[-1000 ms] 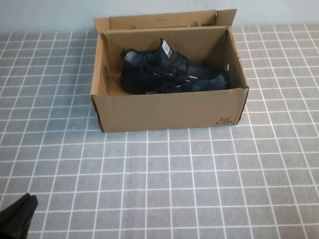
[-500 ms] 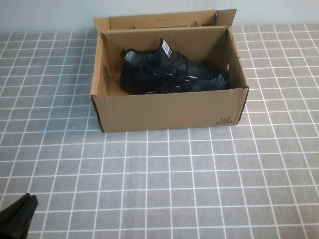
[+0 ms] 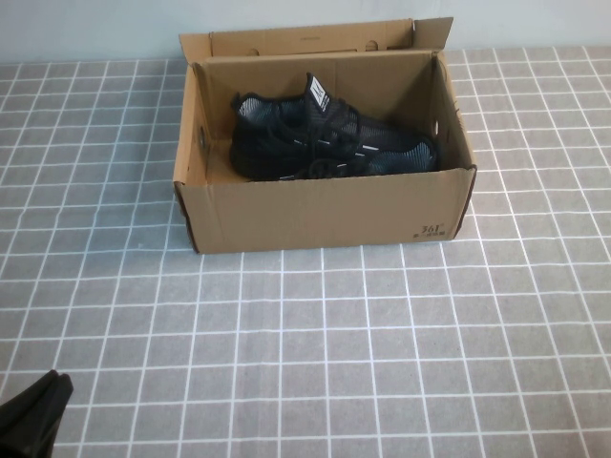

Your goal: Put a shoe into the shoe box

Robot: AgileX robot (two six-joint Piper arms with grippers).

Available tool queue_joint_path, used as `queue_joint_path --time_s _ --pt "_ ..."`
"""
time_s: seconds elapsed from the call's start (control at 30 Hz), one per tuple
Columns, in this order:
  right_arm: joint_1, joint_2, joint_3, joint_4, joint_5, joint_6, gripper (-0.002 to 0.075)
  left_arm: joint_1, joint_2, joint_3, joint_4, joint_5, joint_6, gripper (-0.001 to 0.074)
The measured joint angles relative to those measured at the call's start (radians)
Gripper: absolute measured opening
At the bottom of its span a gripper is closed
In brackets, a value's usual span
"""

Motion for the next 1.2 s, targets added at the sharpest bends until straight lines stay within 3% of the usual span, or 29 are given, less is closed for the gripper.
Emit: queue_joint_path --time_s 0.23,0.37,0.63,0.87,1.2 --pt "0.000 0.000 0.000 0.000 0.000 0.000 -0.0017 0.000 0.000 0.000 0.002 0.000 0.000 -0.0001" --pt "0.000 0.000 0.000 0.000 0.000 0.000 -0.0016 0.005 -0.002 0.000 0.140 -0.011 -0.025 -0.0001" --pt "0.000 0.000 0.000 0.000 0.000 0.002 -0.0016 0.208 -0.117 0.000 0.418 -0.009 -0.392 -0.0001" --pt "0.000 0.000 0.000 0.000 0.000 0.002 -0.0016 0.346 -0.254 0.000 0.512 0.226 -0.580 -0.0001" --pt "0.000 0.000 0.000 0.000 0.002 0.002 -0.0016 0.362 -0.263 0.000 0.519 0.455 -0.594 -0.0001"
